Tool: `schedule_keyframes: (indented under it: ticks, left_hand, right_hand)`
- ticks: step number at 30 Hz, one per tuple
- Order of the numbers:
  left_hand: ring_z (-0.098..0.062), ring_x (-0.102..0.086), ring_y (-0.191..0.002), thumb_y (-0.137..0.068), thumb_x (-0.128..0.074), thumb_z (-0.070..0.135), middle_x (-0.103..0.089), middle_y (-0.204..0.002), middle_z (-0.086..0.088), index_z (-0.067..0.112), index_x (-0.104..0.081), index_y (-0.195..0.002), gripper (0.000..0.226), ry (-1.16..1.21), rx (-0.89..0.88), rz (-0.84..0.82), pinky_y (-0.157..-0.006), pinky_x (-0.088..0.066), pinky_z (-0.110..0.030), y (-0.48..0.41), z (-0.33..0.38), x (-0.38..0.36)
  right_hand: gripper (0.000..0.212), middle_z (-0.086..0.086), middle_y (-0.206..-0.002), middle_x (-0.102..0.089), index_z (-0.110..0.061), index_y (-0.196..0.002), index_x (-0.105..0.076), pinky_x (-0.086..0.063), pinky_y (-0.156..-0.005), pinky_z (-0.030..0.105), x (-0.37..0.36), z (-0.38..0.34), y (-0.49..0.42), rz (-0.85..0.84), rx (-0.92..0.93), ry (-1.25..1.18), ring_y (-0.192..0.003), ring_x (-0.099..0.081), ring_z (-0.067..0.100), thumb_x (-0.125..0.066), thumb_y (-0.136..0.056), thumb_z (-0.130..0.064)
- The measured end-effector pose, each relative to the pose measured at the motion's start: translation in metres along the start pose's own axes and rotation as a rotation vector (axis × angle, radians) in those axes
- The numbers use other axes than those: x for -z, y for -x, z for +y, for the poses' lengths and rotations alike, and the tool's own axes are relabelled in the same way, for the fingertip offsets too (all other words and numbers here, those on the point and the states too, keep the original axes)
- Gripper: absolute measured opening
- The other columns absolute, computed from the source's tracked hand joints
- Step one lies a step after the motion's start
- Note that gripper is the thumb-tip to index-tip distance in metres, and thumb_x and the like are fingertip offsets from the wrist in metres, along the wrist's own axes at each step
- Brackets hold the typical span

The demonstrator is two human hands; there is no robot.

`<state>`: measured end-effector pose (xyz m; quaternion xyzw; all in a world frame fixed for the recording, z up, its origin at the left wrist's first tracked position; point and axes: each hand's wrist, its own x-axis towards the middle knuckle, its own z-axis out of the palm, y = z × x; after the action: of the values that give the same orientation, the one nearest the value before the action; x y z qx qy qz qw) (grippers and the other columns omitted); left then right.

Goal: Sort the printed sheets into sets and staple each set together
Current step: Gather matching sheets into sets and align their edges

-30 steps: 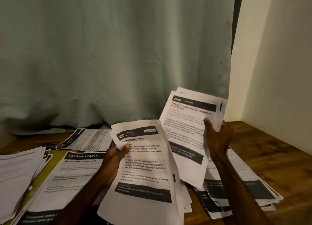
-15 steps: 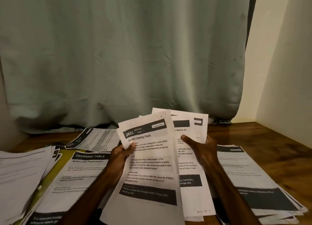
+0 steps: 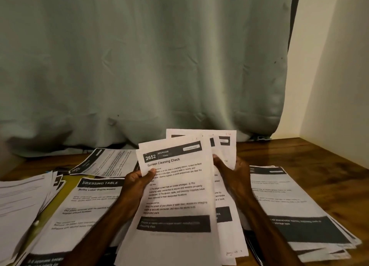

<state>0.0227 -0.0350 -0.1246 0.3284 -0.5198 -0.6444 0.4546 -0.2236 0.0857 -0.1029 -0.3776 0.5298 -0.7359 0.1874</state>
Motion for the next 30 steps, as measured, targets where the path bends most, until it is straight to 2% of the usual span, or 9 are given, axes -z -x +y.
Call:
schedule_keyframes:
  ticks: [4,9,16,19,21,23,25,28,30]
  left_hand:
    - [-0.036,-0.076,-0.095,-0.1,-0.062,0.017,-0.078,-0.107,-0.014,0.006,-0.068,-0.118,0.023,-0.013,0.008,0.026,-0.084,-0.061,-0.052,-0.001,-0.001,0.002]
    - [-0.037,-0.075,-0.098,-0.098,-0.065,0.018,-0.076,-0.111,-0.016,0.007,-0.068,-0.121,0.026,0.01,0.011,0.042,-0.088,-0.059,-0.055,-0.005,-0.003,0.006]
    - [-0.039,-0.073,-0.103,-0.098,-0.062,0.013,-0.075,-0.115,-0.018,0.004,-0.066,-0.122,0.026,0.067,0.005,0.018,-0.087,-0.061,-0.053,-0.005,-0.002,0.006]
    - [-0.04,-0.073,-0.103,-0.098,-0.062,0.012,-0.075,-0.114,-0.018,0.002,-0.066,-0.122,0.026,0.069,0.004,0.03,-0.094,-0.055,-0.059,-0.004,-0.002,0.005]
    - [-0.04,-0.073,-0.101,-0.098,-0.062,0.013,-0.075,-0.113,-0.018,0.002,-0.066,-0.121,0.026,0.062,0.005,0.037,-0.095,-0.054,-0.061,-0.003,-0.002,0.004]
    - [-0.04,-0.074,-0.1,-0.098,-0.063,0.013,-0.076,-0.112,-0.019,0.003,-0.067,-0.121,0.026,0.05,0.006,0.039,-0.094,-0.055,-0.062,-0.003,-0.003,0.004]
    - [-0.041,-0.074,-0.099,-0.098,-0.063,0.014,-0.076,-0.111,-0.018,0.003,-0.067,-0.12,0.025,0.045,0.007,0.038,-0.094,-0.055,-0.062,-0.003,-0.003,0.005]
    - [-0.042,-0.073,-0.1,-0.098,-0.064,0.015,-0.076,-0.112,-0.018,0.005,-0.067,-0.121,0.026,0.029,0.004,0.033,-0.095,-0.053,-0.065,-0.005,-0.005,0.006]
    - [-0.042,-0.074,-0.099,-0.097,-0.065,0.017,-0.076,-0.111,-0.017,0.005,-0.067,-0.121,0.027,0.008,-0.002,0.043,-0.094,-0.054,-0.066,-0.005,-0.006,0.005]
  right_hand:
    - [0.017,0.005,-0.105,-0.078,-0.015,-0.112,-0.068,-0.06,-0.06,0.031,0.009,0.003,-0.005,0.0,-0.014,-0.039,-0.084,-0.078,0.026,-0.056,-0.104,-0.026]
    - [0.011,0.004,-0.103,-0.079,-0.018,-0.109,-0.068,-0.063,-0.063,0.036,0.018,0.005,-0.009,0.108,-0.053,-0.078,-0.083,-0.078,0.027,-0.06,-0.102,-0.022]
    - [0.027,0.004,-0.107,-0.078,-0.015,-0.116,-0.067,-0.065,-0.068,0.045,0.023,0.005,-0.009,0.257,-0.091,-0.085,-0.081,-0.078,0.023,-0.076,-0.091,-0.023]
    - [0.053,0.001,-0.111,-0.074,-0.02,-0.132,-0.049,-0.065,-0.07,0.042,0.022,0.006,-0.008,0.307,0.019,-0.045,-0.086,-0.078,0.02,-0.078,-0.088,-0.019]
    - [0.051,-0.008,-0.113,-0.071,-0.025,-0.132,-0.043,-0.064,-0.07,0.033,0.02,0.008,-0.004,0.275,0.162,0.063,-0.092,-0.076,0.016,-0.074,-0.092,-0.017]
    - [0.032,-0.012,-0.111,-0.071,-0.021,-0.125,-0.049,-0.064,-0.076,0.035,0.02,0.014,-0.004,0.184,0.275,0.137,-0.1,-0.074,0.017,-0.066,-0.098,-0.013]
    - [0.013,-0.008,-0.108,-0.073,-0.021,-0.11,-0.064,-0.062,-0.086,0.048,0.021,0.021,-0.007,0.098,0.308,0.219,-0.102,-0.072,0.021,-0.059,-0.103,-0.012]
    - [0.026,-0.003,-0.105,-0.078,-0.027,-0.096,-0.077,-0.061,-0.088,0.052,0.018,0.017,-0.008,0.041,0.173,0.122,-0.098,-0.075,0.023,-0.056,-0.104,-0.013]
    - [0.023,0.002,-0.1,-0.079,-0.02,-0.1,-0.077,-0.063,-0.083,0.049,0.013,0.005,-0.004,0.019,0.059,-0.048,-0.089,-0.077,0.026,-0.055,-0.104,-0.014]
